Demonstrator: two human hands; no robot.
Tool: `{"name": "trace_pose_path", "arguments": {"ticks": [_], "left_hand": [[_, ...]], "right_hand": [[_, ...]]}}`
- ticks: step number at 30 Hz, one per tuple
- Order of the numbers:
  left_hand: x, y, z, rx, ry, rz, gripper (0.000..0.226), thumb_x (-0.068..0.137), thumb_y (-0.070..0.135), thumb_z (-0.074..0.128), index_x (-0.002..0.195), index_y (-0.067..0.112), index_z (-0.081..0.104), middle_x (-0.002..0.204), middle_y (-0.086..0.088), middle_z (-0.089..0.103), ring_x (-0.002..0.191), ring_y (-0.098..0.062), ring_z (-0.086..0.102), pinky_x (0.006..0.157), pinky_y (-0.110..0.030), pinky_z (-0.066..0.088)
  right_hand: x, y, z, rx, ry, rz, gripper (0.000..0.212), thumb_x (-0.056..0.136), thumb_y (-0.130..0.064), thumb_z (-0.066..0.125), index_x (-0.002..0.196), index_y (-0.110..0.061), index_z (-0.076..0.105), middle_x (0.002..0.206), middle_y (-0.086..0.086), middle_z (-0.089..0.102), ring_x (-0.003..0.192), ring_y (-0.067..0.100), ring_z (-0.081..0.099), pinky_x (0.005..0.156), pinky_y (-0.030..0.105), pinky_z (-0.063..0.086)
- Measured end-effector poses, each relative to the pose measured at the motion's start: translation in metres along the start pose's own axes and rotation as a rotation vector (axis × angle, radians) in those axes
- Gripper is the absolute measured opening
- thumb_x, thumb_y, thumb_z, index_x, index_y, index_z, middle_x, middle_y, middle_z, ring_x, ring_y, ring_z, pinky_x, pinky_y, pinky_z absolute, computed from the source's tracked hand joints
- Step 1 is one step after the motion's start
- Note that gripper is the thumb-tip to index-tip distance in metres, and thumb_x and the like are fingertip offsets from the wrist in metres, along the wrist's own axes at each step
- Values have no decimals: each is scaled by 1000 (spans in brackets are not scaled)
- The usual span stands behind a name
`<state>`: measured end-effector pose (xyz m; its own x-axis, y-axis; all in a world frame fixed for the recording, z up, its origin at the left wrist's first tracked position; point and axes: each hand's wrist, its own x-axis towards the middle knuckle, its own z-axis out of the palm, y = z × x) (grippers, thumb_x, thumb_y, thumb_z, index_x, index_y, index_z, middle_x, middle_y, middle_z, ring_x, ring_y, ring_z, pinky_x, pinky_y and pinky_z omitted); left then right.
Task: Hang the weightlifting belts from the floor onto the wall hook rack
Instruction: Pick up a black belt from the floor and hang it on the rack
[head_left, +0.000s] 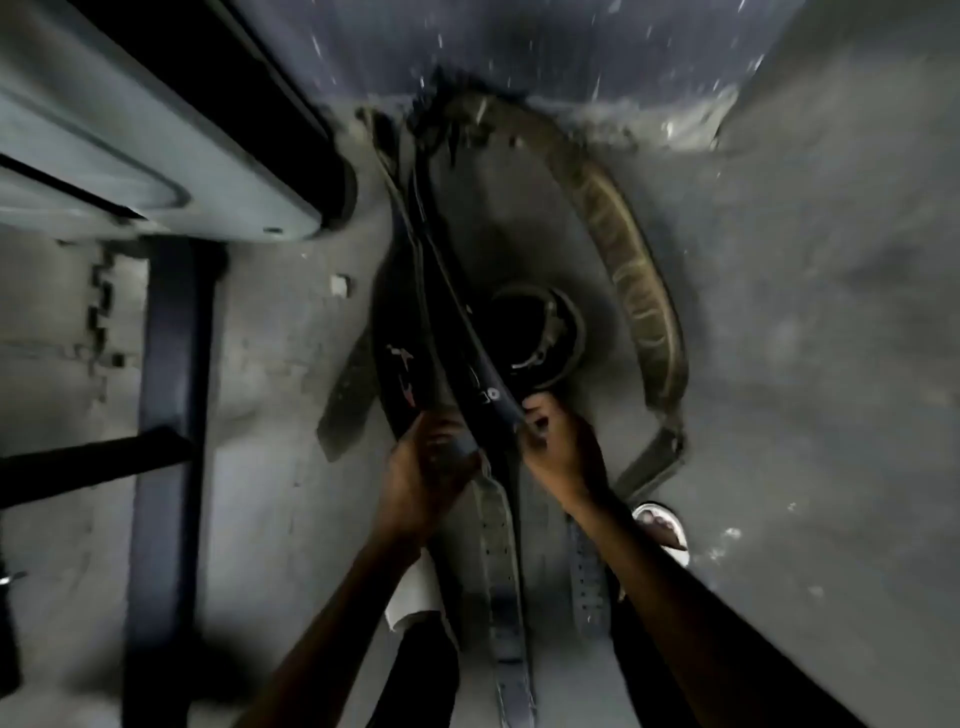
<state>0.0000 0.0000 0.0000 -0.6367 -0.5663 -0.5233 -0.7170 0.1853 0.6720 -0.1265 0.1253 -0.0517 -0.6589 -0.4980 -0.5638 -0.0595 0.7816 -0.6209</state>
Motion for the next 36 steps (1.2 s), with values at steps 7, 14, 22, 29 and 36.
{"name": "trace_pose_path", "arguments": {"ticks": [7,14,22,29,36], "left_hand": [[65,-55,70,-173,14,-101,53,84,26,76,132,19,55,124,3,64,113,-8,60,91,-25,52],[55,-28,41,-238,73,-197,54,83,28,76,132,21,53,124,-8,63,113,-24,63,89,-51,57],[32,100,-42,-617,73,-230,43,89,29,72,126,9,61,115,-9,72,103,-21,71,75,-18,57],[-20,245,-140,-831,6,42,35,95,15,63,128,4,60,124,-21,68,116,-41,64,99,-57,50],[-117,397,-267,-705,36,313,31,93,5,63,123,-5,62,116,-19,72,101,-22,71,94,-36,57]], "right_hand": [[85,59,75,-106,-61,-54,29,95,-25,60,120,-12,62,115,13,68,108,32,64,90,44,52],[68,22,35,19,-97,87,48,95,-15,65,142,-11,55,144,12,58,136,29,51,110,33,38],[16,-86,-87,328,-24,10,55,92,-28,67,143,-12,54,145,9,58,135,24,52,113,43,43],[-59,-225,-217,506,72,-218,35,92,-4,66,127,-6,66,122,10,72,113,21,67,102,38,53],[-181,-365,-353,643,38,-339,23,92,-1,65,114,-3,72,108,10,77,100,20,72,91,29,55]]}}
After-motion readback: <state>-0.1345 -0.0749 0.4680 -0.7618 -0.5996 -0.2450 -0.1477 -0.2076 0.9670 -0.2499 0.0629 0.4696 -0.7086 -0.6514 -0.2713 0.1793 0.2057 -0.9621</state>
